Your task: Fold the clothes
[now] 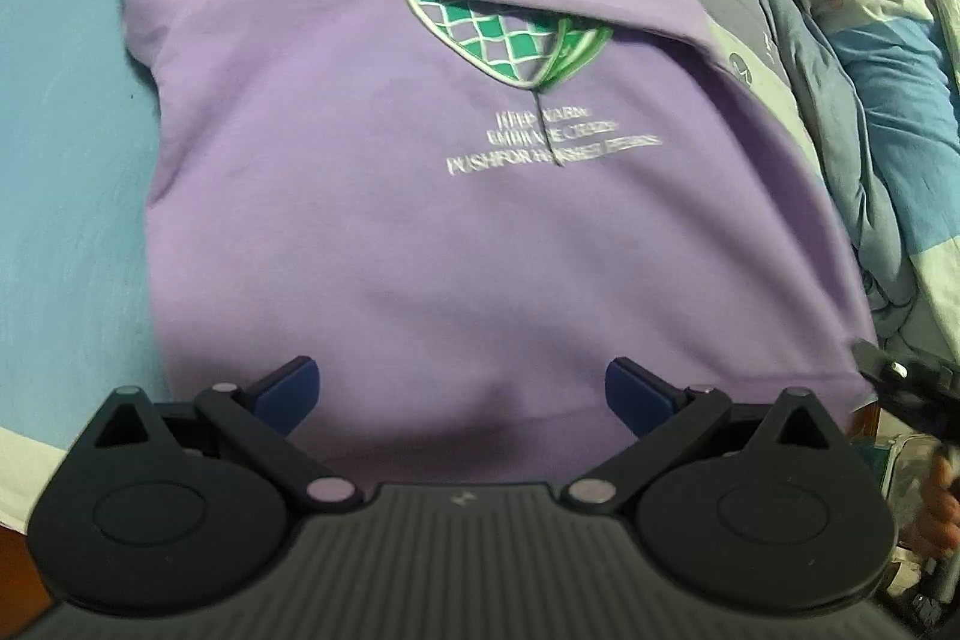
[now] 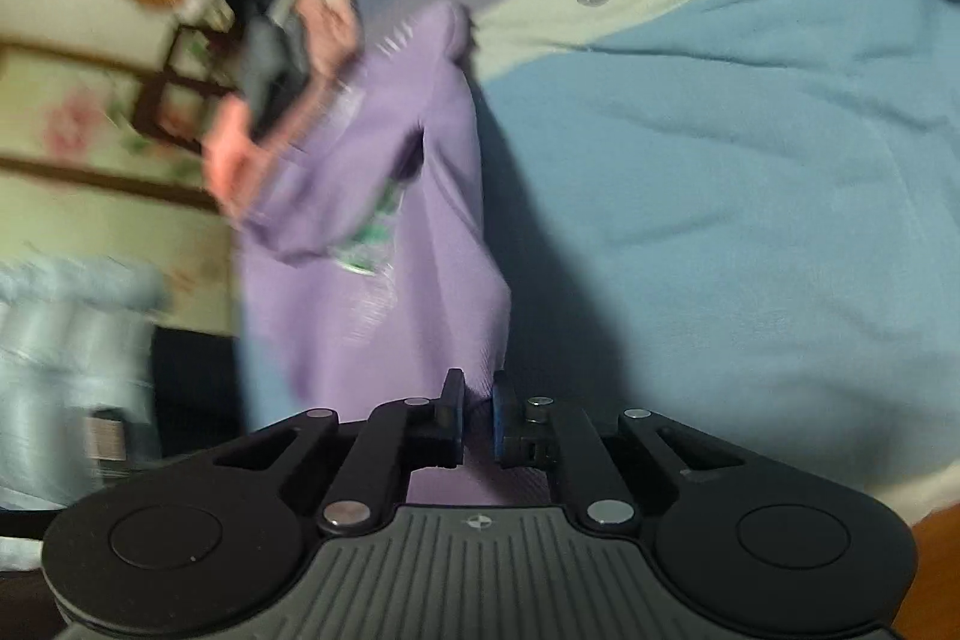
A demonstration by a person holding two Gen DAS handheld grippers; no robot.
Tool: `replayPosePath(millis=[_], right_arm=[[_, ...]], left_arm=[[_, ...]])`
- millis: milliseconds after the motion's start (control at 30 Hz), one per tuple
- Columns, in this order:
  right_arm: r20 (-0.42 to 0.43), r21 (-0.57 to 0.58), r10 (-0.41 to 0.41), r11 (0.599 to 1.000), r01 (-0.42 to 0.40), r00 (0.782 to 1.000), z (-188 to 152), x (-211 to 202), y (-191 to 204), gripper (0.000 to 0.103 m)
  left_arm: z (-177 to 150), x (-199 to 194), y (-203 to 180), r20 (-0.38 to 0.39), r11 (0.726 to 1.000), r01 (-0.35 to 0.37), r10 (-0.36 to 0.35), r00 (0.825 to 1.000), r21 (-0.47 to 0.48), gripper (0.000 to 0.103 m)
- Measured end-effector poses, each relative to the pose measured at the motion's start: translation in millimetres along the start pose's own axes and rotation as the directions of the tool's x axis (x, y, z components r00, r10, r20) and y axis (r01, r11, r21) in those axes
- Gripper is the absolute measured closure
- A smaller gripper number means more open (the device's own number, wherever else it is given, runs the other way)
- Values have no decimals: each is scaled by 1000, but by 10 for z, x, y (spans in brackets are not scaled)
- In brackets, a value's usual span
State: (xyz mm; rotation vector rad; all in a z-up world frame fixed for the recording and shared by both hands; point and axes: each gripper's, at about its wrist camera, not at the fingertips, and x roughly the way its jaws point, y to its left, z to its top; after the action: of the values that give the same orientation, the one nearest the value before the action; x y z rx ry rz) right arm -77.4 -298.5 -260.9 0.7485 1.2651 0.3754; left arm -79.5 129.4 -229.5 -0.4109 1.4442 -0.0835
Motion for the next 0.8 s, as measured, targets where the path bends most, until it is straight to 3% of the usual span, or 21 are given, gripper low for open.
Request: replayPosePath(millis=[67,133,233,300,367,400,533,667,733,800], right_arm=[[-35,-33,-149,988,148,988,-63,50,-121,94],[-77,-43,-297,955,295,952,-100,253,-247,94],[-90,-27,-374,927,373,923,-94,432,-260,92],[-65,-73,-453,891,449,889,-73,442,-153,84],[-21,-120,-529,844,523,848,-26,410,-17,82],[2,-134,-538,835,533,843,22,391,58,80],[92,-175,-514,835,522,853,267,310,373,72],[130,-393,-343,844,366,930,550,763,1132,71],[104,-520,-236,815,255,966,655,1190,1651,67],[55,-617,-142,773,146,988,745,1668,2189,65]], left_arm=[[-5,60,36,-10,1000,-9,9,1000,-9,1],[-45,87,74,-25,1000,-21,20,999,-21,1],[-77,79,141,-28,999,-29,28,999,-38,1],[-80,28,216,-16,998,-31,31,999,-57,1],[-54,-45,333,15,995,-45,46,999,-92,1],[-40,-83,393,31,993,-51,55,998,-110,1],[127,-329,784,161,966,-97,138,977,-238,1],[289,-509,1172,222,933,-121,204,953,-339,1],[321,-547,1283,225,931,-140,224,948,-336,1],[313,-538,1337,214,941,-166,235,948,-295,1]])
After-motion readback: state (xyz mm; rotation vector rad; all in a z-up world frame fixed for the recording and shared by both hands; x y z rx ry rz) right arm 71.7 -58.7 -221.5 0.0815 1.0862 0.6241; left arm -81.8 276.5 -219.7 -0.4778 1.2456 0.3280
